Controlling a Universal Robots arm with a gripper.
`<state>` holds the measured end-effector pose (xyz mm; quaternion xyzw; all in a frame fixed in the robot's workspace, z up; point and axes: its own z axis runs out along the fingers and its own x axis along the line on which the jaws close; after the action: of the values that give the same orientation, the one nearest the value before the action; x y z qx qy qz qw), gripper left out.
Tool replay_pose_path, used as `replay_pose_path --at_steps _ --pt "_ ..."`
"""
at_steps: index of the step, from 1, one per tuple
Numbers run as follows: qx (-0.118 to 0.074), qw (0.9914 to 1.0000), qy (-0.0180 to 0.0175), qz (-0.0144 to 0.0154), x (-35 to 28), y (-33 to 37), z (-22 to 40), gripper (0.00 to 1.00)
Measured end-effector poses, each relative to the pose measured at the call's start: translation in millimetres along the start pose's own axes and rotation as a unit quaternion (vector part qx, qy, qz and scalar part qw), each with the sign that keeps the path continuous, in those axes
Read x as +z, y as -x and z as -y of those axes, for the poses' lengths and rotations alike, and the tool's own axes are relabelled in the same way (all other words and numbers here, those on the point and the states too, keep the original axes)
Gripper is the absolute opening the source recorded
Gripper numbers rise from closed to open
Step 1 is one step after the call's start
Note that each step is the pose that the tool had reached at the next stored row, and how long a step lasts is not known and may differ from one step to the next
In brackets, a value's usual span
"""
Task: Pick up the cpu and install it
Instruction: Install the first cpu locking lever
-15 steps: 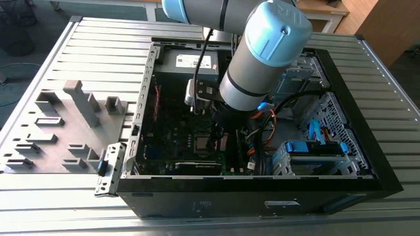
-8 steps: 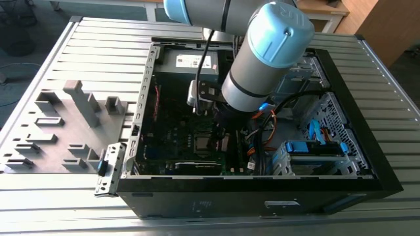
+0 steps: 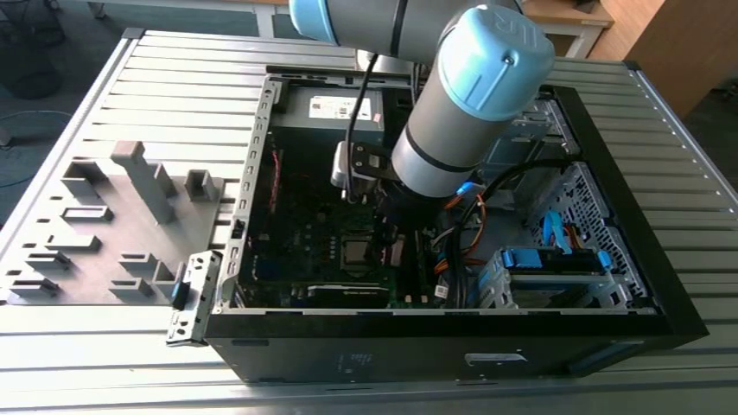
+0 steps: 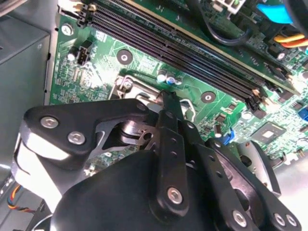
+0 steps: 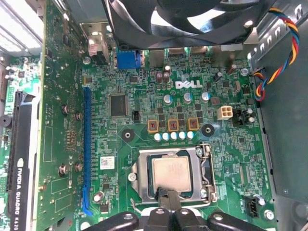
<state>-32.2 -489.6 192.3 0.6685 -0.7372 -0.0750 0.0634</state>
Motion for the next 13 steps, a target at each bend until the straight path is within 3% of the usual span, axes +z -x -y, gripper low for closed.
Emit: replay_pose_path --at_steps 4,5,7,10,13 --pt "-0.001 0.99998 0.0003 0.0059 -0.6 -0.8 -0.6 0.11" --pt "-0.002 0.99995 0.0004 0.0097 -1.0 -1.3 -0.9 0.11" --pt "-0.003 0.99990 -0.0005 0.0138 -1.1 -2.0 -2.4 0.11" --pt "-0.003 0.99989 -0.0030 0.0143 -0.5 -3.3 -5.7 0.11" --pt "-0.003 0.99992 -0.0034 0.0122 -0.4 -3.5 -6.2 0.11"
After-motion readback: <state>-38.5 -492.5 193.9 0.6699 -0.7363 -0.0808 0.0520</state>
